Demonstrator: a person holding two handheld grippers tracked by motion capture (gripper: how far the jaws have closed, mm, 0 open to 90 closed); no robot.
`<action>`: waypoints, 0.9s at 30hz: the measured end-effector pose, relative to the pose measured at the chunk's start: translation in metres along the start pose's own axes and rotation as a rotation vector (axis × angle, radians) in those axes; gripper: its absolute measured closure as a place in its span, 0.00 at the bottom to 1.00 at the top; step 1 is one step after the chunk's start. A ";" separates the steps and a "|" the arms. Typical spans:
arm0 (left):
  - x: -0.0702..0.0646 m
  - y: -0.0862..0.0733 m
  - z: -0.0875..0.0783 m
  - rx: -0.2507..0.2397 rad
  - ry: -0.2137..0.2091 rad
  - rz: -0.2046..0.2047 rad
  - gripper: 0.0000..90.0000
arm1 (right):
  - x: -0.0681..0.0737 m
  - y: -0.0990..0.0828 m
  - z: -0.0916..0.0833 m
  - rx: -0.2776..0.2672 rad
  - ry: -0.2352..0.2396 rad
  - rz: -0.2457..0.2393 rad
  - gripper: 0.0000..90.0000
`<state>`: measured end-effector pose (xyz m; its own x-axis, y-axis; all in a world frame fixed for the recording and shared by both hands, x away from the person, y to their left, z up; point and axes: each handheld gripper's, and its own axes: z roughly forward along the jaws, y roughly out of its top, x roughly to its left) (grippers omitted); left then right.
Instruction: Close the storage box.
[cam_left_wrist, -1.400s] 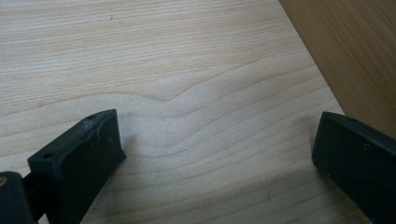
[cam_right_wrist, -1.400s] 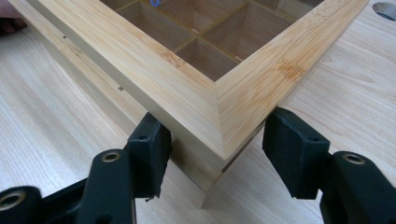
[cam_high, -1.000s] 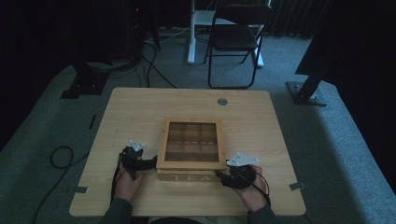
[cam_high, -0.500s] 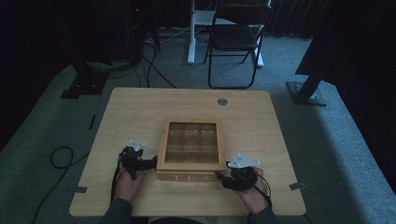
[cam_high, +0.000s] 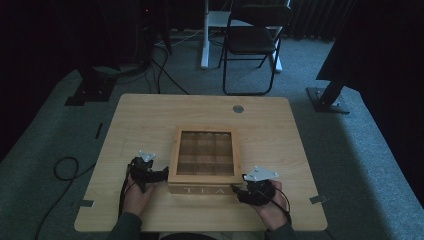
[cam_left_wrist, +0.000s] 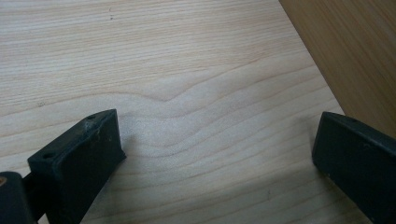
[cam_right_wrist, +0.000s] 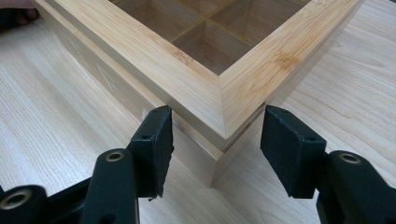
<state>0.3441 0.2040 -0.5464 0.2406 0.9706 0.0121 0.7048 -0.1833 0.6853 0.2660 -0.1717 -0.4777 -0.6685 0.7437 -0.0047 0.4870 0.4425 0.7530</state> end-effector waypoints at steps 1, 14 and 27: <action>0.000 0.000 0.000 0.000 0.000 0.000 0.02 | 0.000 0.000 0.000 0.000 0.000 0.001 0.48; 0.000 0.000 0.000 0.000 0.000 0.000 0.02 | -0.004 -0.003 0.002 0.014 0.014 0.016 0.48; 0.000 0.000 0.000 -0.001 0.000 -0.002 0.02 | -0.011 -0.007 -0.005 -0.014 0.043 0.055 0.45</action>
<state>0.3441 0.2038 -0.5465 0.2395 0.9708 0.0108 0.7044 -0.1815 0.6863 0.2677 -0.1854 -0.4796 -0.6645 0.7444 0.0655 0.5162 0.3939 0.7605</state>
